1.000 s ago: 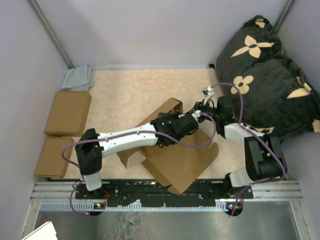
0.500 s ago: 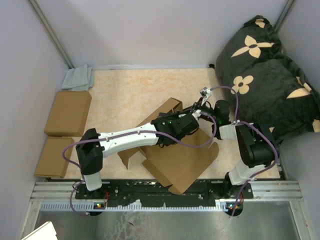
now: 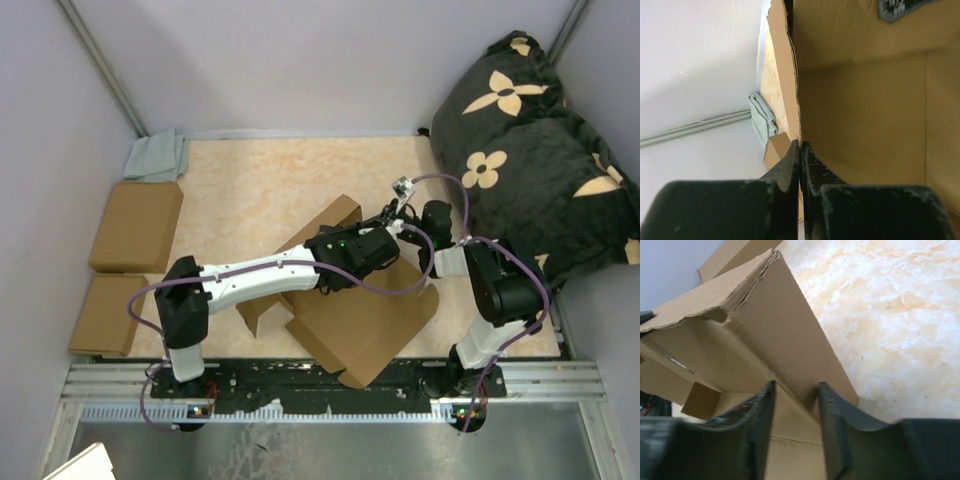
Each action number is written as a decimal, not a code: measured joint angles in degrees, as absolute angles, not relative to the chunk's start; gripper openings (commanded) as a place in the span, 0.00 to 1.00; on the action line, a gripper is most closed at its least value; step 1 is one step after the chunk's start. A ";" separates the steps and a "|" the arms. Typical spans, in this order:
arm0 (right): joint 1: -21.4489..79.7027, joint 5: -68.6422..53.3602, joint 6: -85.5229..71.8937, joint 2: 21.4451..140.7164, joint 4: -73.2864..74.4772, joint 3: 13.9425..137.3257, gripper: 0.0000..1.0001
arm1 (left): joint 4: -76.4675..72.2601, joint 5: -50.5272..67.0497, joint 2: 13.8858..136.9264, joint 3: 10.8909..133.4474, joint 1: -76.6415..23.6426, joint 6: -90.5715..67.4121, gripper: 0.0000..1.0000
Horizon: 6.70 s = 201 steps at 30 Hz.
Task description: Fold the paper box
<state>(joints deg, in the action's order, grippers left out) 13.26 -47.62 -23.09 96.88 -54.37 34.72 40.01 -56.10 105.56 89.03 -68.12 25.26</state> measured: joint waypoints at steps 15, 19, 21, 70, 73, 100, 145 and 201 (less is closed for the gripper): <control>13.41 -43.68 -22.11 96.97 -53.91 34.94 0.06 | 42.41 -52.73 105.58 90.94 -68.16 20.86 0.43; 13.47 -43.46 -22.06 96.97 -53.82 34.92 0.06 | 43.62 -49.71 105.49 94.52 -68.29 17.56 0.50; 13.65 -43.33 -22.06 96.97 -53.76 34.92 0.06 | 42.94 -48.03 104.42 96.01 -68.38 16.03 0.55; 25.50 -22.44 -5.93 88.79 -40.18 30.76 0.26 | 20.97 -43.81 93.82 71.46 -52.77 -8.16 0.46; 25.50 -22.59 -5.76 89.52 -40.14 31.79 0.03 | 20.93 -43.57 93.91 71.55 -52.80 -8.16 0.46; 32.36 6.11 -11.75 89.73 -57.54 22.13 0.00 | 21.10 -44.82 93.69 71.88 -48.60 -9.21 0.50; 20.08 11.90 -16.14 81.19 -30.89 29.52 0.02 | -32.58 12.36 73.82 29.93 -17.76 -24.60 0.56; 20.05 12.43 -19.31 91.35 -17.87 46.26 0.04 | -16.99 1.28 63.59 18.72 -35.90 -27.79 0.48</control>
<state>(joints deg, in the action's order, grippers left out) 20.05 12.43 -19.31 91.35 -17.87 46.26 -16.99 1.28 63.59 18.72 -35.90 -27.79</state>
